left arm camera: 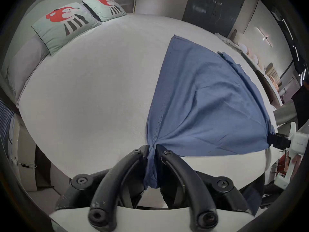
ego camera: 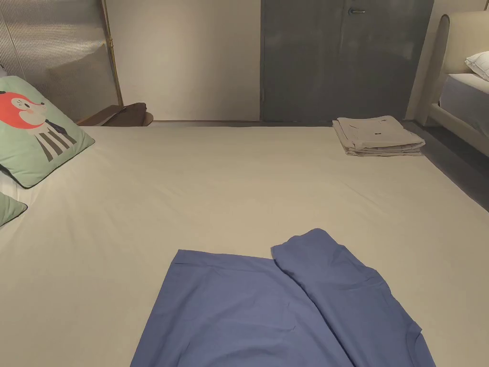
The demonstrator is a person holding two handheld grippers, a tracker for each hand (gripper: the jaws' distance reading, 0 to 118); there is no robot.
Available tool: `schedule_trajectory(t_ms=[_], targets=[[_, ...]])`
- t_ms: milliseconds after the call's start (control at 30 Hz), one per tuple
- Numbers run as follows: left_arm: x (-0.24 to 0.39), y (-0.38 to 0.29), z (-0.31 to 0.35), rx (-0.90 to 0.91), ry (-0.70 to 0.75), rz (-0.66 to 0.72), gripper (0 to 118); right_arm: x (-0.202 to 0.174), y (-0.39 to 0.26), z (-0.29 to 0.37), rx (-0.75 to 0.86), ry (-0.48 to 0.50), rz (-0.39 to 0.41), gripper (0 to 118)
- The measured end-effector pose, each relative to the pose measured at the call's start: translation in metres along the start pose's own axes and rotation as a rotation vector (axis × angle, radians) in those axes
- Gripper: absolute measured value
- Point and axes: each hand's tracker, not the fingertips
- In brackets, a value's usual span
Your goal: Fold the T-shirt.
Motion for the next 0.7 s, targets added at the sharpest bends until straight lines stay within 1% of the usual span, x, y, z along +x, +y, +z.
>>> schedule_trajectory(t_ms=[33,67,100,133,167,300,367,400,433,467,500,533,567,600,633,667,700], targets=[[-0.002,0.001,0.007,0.027,-0.013,0.018,32,0.003,-0.001,0.006,0.049,0.012,-0.006,43],[-0.003,0.002,0.016,0.071,-0.035,0.028,57,0.005,-0.002,0.015,0.092,0.005,-0.011,66],[-0.004,0.004,0.025,0.106,-0.047,0.026,80,0.006,-0.002,0.023,0.131,0.009,-0.010,83],[-0.006,0.009,0.038,0.156,-0.060,0.019,104,0.007,-0.001,0.036,0.202,0.006,-0.019,84],[-0.004,0.013,0.049,0.213,-0.057,0.010,111,0.008,0.004,0.047,0.265,0.003,-0.015,84],[0.013,0.036,0.084,0.411,-0.020,-0.063,110,-0.002,0.027,0.091,0.507,-0.057,0.043,84],[0.026,0.048,0.098,0.531,-0.013,-0.094,109,-0.010,0.039,0.109,0.636,-0.088,0.053,84],[0.028,0.055,0.100,0.587,-0.012,-0.103,108,-0.014,0.044,0.116,0.688,-0.097,0.053,84],[0.035,0.059,0.104,0.647,-0.014,-0.115,99,-0.017,0.051,0.121,0.745,-0.105,0.051,82],[0.041,0.063,0.108,0.692,-0.023,-0.130,81,-0.021,0.055,0.126,0.799,-0.106,0.045,77],[0.047,0.065,0.112,0.730,-0.027,-0.135,57,-0.024,0.059,0.129,0.840,-0.103,0.039,66],[0.053,0.069,0.114,0.773,-0.030,-0.144,57,-0.027,0.063,0.133,0.872,-0.083,0.028,66],[0.059,0.072,0.115,0.802,-0.028,-0.144,48,-0.030,0.066,0.136,0.902,-0.065,0.015,60],[0.062,0.075,0.116,0.824,-0.030,-0.135,30,-0.032,0.068,0.138,0.919,-0.054,0.001,49],[0.065,0.078,0.117,0.840,-0.037,-0.129,9,-0.034,0.070,0.138,0.931,-0.057,-0.013,26],[0.071,0.082,0.119,0.843,-0.051,-0.132,6,-0.036,0.072,0.138,0.939,-0.057,-0.017,12],[0.072,0.085,0.119,0.847,-0.066,-0.136,5,-0.036,0.075,0.138,0.943,-0.057,-0.014,4]])
